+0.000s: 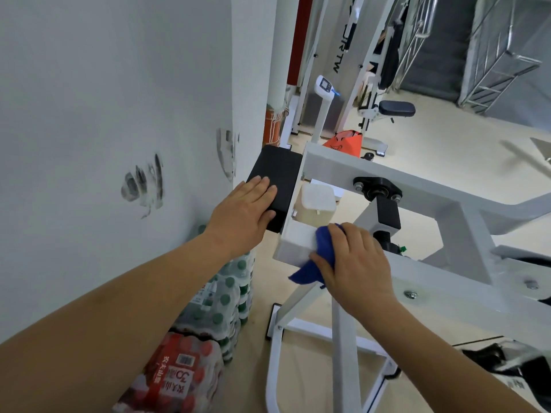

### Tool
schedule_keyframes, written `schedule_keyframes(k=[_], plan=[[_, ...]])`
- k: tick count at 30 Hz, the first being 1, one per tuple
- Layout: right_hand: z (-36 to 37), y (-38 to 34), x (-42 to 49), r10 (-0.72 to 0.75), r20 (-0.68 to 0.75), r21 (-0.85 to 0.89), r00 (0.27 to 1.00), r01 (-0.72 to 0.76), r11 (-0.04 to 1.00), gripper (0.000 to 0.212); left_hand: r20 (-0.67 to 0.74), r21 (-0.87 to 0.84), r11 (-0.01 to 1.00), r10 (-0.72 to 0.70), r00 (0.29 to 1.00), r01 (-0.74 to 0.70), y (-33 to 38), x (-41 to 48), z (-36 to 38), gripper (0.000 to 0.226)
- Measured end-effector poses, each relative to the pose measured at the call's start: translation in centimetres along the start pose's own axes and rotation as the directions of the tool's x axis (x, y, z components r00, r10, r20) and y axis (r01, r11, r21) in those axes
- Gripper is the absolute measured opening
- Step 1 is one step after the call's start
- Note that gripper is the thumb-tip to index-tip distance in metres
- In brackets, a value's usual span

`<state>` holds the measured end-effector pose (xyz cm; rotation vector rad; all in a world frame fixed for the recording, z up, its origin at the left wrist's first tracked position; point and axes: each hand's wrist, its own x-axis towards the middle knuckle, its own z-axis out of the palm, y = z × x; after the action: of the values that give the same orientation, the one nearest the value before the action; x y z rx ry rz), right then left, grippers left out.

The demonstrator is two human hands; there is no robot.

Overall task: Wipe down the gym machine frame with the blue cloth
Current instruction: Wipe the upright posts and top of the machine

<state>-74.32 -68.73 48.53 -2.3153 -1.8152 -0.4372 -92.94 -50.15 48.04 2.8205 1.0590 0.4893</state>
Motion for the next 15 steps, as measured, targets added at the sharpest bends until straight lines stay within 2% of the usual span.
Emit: schedule_keyframes(k=[3, 7, 10, 15], plan=[[0.0, -3.6, 1.8, 0.041, 0.006, -0.029, 0.999, -0.041, 0.999, 0.060, -0.006, -0.013, 1.000, -0.002, 1.000, 0.002, 0.1, 0.0, 0.1, 0.055], [1.1, -6.6, 3.8, -0.032, 0.004, 0.006, 0.999, 0.032, 0.999, 0.069, -0.006, -0.012, 1.000, 0.017, 1.000, -0.017, -0.1, 0.0, -0.2, 0.053], [0.8, -3.5, 2.5, -0.098, 0.011, 0.028, 0.995, 0.097, 0.995, 0.070, 0.013, 0.004, 1.000, 0.018, 1.000, -0.018, -0.1, 0.0, -0.4, 0.055], [0.2, 5.5, -2.8, -0.041, -0.047, -0.013, 0.998, 0.041, 0.999, 0.066, 0.052, 0.045, 0.999, -0.020, 0.998, 0.017, 0.7, 0.0, -1.2, 0.056]])
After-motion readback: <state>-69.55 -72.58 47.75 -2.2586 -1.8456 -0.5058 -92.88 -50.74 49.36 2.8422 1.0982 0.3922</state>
